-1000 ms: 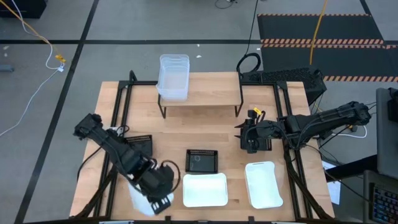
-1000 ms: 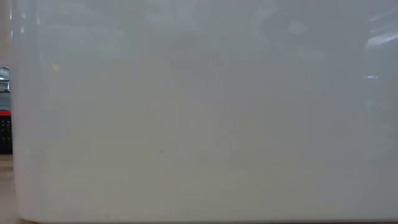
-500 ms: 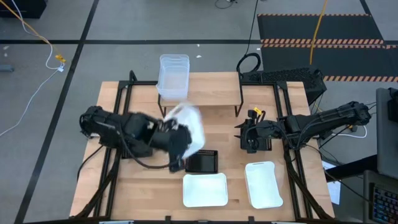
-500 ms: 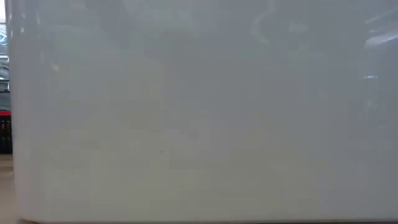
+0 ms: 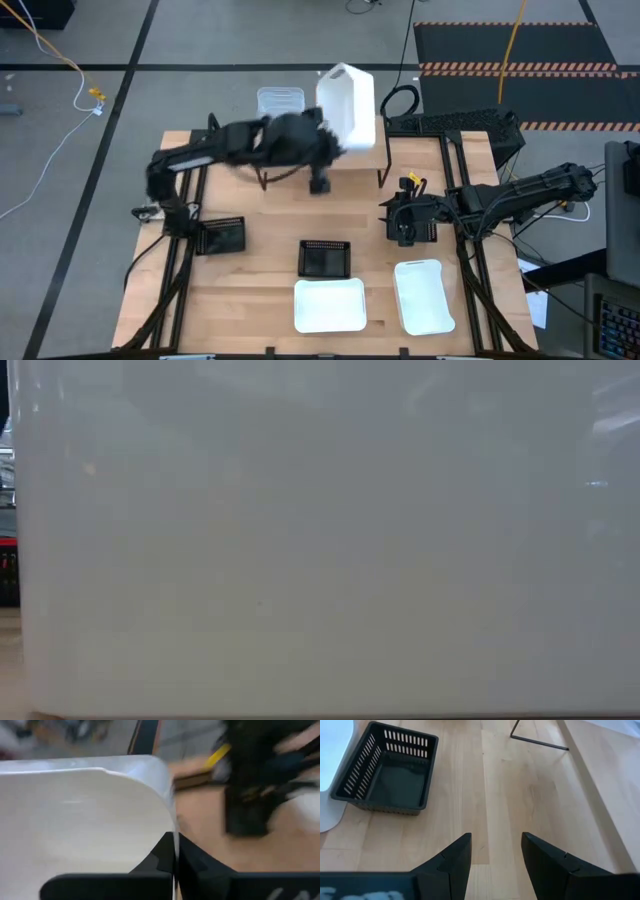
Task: Stack baskets on shelf by color
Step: Put the left white bin on the shelf
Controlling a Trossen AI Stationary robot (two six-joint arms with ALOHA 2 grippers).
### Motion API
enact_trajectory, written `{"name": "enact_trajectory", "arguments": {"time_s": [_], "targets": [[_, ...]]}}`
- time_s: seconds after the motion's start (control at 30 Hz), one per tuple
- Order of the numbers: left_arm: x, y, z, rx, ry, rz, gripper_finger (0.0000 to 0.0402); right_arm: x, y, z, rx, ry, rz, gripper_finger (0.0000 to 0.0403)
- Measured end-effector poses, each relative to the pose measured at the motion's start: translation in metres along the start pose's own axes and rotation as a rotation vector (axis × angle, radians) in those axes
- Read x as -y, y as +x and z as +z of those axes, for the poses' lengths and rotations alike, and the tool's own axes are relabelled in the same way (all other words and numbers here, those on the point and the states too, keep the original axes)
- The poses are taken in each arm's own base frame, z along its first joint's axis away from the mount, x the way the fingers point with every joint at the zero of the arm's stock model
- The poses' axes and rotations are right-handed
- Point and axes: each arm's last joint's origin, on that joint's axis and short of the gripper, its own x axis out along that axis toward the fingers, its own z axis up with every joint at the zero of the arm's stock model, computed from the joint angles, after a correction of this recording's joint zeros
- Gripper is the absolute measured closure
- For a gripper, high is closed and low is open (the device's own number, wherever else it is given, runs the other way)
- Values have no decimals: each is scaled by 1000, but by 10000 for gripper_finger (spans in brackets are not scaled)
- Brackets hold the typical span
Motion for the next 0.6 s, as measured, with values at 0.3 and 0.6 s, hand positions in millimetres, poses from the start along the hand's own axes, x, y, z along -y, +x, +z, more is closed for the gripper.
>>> {"name": "enact_trajectory", "arguments": {"time_s": [0.3,0.6], "targets": [[-62,77,-54,-183,-28,-17,398,0,0,0,-3,-8,0,234],[-49,135,-87,-332,-35,-129,397,-2,3,-8,-39,-24,1,234]]}}
